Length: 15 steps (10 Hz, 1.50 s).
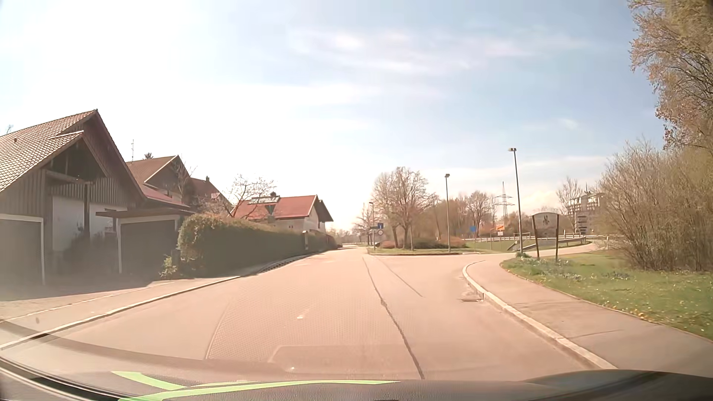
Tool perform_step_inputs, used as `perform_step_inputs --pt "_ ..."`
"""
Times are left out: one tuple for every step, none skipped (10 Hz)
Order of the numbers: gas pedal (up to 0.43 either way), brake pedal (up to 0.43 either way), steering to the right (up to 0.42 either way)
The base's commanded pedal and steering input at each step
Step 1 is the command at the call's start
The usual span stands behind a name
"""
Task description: Follow the waypoints while adhering to traffic rules and regulations
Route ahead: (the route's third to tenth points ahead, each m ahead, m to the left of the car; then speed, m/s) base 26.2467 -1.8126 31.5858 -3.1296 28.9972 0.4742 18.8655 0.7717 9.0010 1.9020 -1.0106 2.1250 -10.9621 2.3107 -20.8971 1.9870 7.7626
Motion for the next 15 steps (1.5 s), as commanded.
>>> perform_step_inputs --pt "0.000 0.000 0.037" --pt "0.000 0.000 0.037" --pt "0.000 0.000 0.038" --pt "0.000 0.000 0.038" --pt "0.000 0.000 0.039" --pt "0.000 0.000 0.039" --pt "0.000 0.000 0.039" --pt "0.000 0.000 0.041" --pt "0.000 0.000 0.043" --pt "0.000 0.000 0.043" --pt "0.000 0.000 0.044" --pt "0.000 0.000 0.049" --pt "0.000 0.000 0.057" --pt "0.000 0.024 0.066" --pt "0.000 0.159 0.076"
